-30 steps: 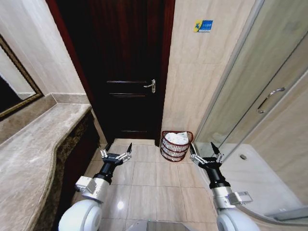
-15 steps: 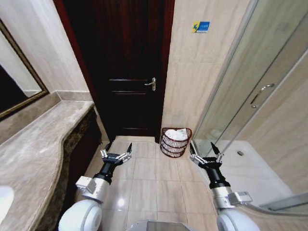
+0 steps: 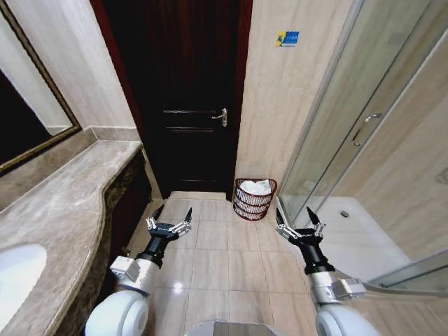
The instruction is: Discard the used towel into the hamper.
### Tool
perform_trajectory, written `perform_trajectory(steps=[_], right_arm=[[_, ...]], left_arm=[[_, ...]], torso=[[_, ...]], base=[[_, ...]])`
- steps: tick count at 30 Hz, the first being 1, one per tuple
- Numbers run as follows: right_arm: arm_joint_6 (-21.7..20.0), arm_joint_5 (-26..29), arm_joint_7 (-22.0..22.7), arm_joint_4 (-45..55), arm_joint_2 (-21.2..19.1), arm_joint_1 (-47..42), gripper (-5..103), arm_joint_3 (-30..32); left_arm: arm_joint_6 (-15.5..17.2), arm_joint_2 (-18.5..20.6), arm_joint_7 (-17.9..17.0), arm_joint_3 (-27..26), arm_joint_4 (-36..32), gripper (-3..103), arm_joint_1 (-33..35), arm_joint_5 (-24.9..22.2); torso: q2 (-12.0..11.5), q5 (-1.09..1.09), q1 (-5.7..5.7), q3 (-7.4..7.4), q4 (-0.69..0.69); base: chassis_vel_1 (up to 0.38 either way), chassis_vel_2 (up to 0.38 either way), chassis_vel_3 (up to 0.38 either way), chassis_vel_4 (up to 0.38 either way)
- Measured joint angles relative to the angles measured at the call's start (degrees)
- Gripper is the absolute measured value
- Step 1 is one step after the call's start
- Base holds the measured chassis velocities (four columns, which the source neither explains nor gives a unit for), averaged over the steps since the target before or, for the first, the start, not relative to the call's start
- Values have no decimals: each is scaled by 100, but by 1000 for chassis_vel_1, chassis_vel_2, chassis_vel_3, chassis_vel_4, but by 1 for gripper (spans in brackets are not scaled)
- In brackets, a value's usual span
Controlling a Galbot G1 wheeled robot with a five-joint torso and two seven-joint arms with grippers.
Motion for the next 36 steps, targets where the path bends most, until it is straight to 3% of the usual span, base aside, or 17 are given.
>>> perform_trajectory(steps=[36], right_arm=[[0, 0, 0, 0, 0, -1, 100, 0]], left_arm=[[0, 0, 0, 0, 0, 100, -1, 0]], torso=[[0, 1, -5, -1, -1]], base=[[121, -121, -127, 124]])
